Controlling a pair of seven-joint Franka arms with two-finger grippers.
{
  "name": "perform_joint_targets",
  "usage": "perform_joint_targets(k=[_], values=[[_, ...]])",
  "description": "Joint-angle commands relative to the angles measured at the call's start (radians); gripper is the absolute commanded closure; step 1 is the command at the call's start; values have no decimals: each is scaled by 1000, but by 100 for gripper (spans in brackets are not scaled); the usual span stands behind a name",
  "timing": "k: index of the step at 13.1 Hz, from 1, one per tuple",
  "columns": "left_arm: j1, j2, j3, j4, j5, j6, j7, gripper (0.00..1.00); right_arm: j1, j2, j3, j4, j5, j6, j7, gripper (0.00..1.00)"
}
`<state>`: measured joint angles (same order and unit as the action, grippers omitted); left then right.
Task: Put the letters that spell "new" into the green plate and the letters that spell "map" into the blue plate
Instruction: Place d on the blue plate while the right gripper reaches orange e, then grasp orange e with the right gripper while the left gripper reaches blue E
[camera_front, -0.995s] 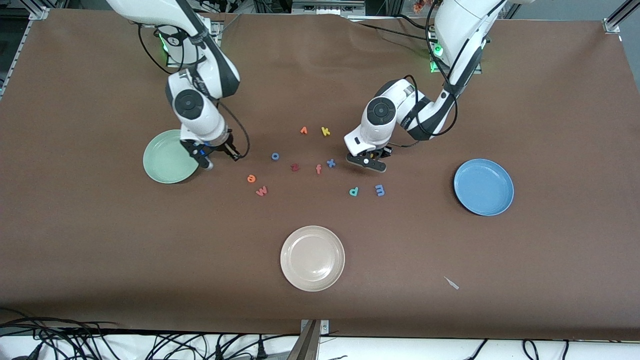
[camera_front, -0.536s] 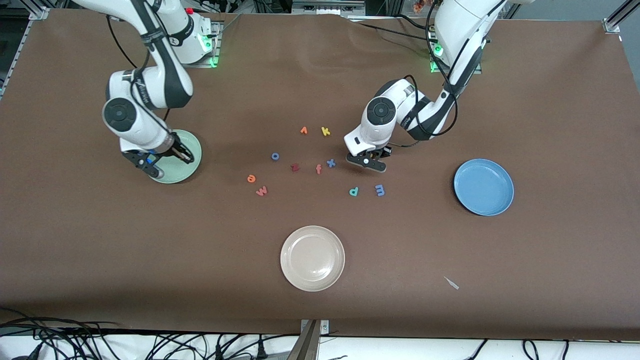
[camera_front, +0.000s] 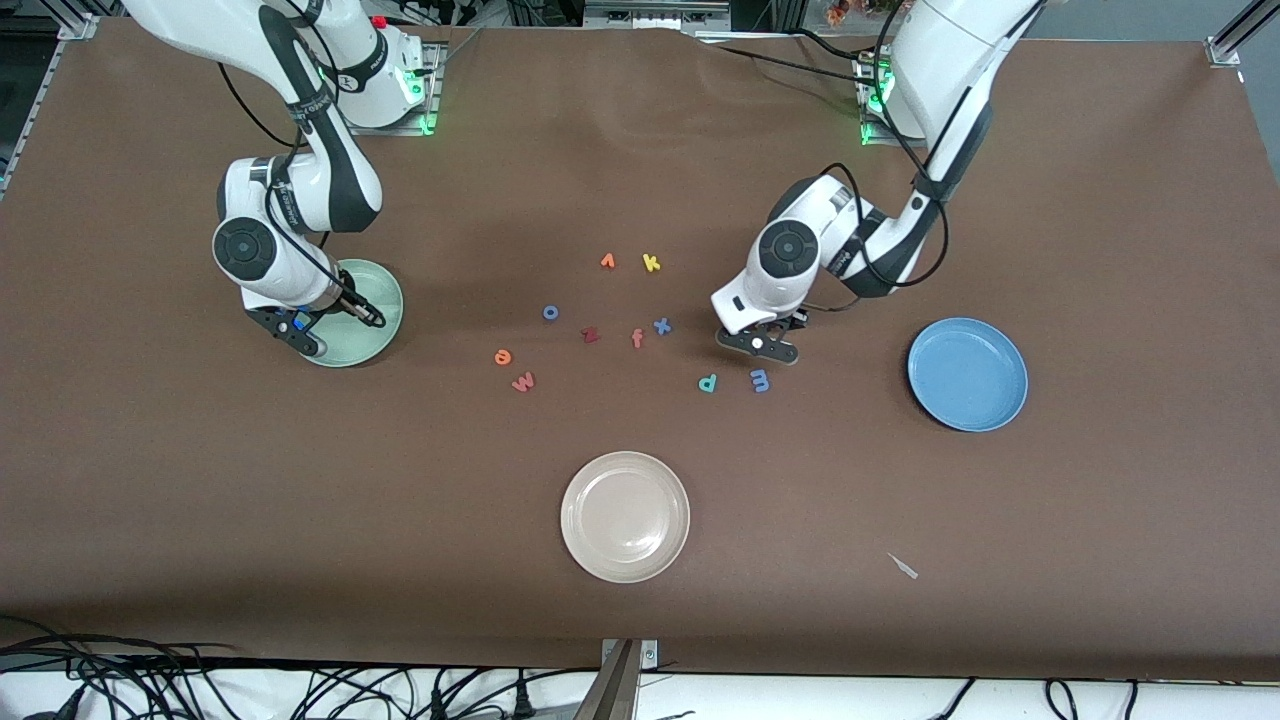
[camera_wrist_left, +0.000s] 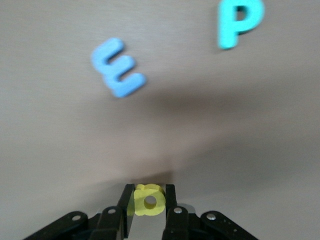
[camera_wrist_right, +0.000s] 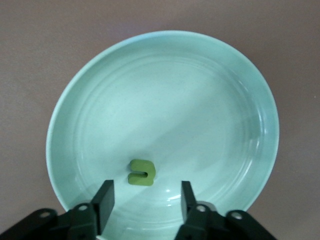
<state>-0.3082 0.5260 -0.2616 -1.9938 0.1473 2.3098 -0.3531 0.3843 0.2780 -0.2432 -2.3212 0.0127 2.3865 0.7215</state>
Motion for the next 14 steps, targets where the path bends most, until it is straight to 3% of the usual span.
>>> perform_joint_targets(k=[1, 4, 7, 10, 13, 14], values=[[99, -53, -27, 44, -58, -157, 191, 81, 11, -13, 21, 64, 12, -58, -5, 0], [161, -66, -25, 73, -58, -251, 305, 80, 11, 39, 123, 221, 13, -119, 28, 0], [268, -70, -25, 76, -45, -300, 497, 79, 13, 134, 227, 342, 12, -113, 273, 0], [375, -81, -18, 78, -38, -326, 711, 77, 45, 222, 266, 407, 10, -84, 413, 2], [475, -72, -18, 78, 10, -320, 862, 76, 85, 279, 265, 407, 10, 6, 489, 45], [495, -60, -18, 79, 41, -313, 873, 76, 91, 286, 265, 407, 10, 41, 492, 51]])
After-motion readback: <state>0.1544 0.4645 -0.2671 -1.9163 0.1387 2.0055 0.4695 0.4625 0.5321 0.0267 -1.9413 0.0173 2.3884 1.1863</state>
